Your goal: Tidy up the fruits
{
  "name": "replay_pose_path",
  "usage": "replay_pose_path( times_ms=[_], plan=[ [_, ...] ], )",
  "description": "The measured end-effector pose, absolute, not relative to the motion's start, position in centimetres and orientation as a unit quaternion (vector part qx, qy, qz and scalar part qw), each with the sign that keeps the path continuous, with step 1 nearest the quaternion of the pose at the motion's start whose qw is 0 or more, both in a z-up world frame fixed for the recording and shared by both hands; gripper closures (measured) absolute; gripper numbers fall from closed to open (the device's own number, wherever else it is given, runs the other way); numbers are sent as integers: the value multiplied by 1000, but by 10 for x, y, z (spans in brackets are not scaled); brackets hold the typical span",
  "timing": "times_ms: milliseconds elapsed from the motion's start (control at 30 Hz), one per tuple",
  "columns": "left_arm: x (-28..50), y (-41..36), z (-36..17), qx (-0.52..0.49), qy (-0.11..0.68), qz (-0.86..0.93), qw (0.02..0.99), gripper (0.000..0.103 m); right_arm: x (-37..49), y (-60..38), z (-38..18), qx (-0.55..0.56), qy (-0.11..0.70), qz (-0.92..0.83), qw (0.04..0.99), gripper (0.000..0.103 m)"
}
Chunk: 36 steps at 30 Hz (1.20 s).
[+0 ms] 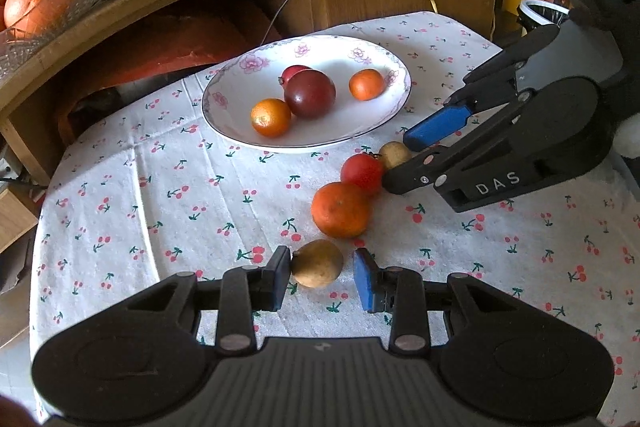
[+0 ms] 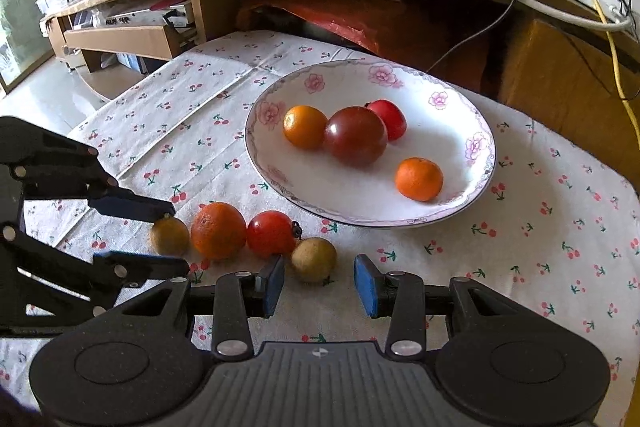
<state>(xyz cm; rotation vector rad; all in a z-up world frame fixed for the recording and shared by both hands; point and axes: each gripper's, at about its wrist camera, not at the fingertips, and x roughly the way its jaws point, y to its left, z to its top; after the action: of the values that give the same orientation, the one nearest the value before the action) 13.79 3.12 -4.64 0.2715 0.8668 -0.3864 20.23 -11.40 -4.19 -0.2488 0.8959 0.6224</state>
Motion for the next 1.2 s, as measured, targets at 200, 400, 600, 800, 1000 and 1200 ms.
replay_pose_path(
  times_ms=[200,400,600,800,1000,1200],
  plan=[
    [139,33,-44,120,413,-184,884,62,202,-112,-42,-112,431,301,843,81],
    [139,35,-44,119,414,-185,883,65,204,-114,-40,-105,446,300,837,84],
    [138,37,-47,116,416,-184,883,66,196,-112,-37,-115,453,305,830,84],
    [138,35,-47,115,414,-181,885,66,194,-112,-38,-126,448,306,831,83],
    [137,36,-47,108,415,-178,886,66,194,-112,-39,-125,445,308,832,82],
    [138,34,-46,114,417,-175,885,67,192,-109,-37,-133,448,302,831,83]
  ],
)
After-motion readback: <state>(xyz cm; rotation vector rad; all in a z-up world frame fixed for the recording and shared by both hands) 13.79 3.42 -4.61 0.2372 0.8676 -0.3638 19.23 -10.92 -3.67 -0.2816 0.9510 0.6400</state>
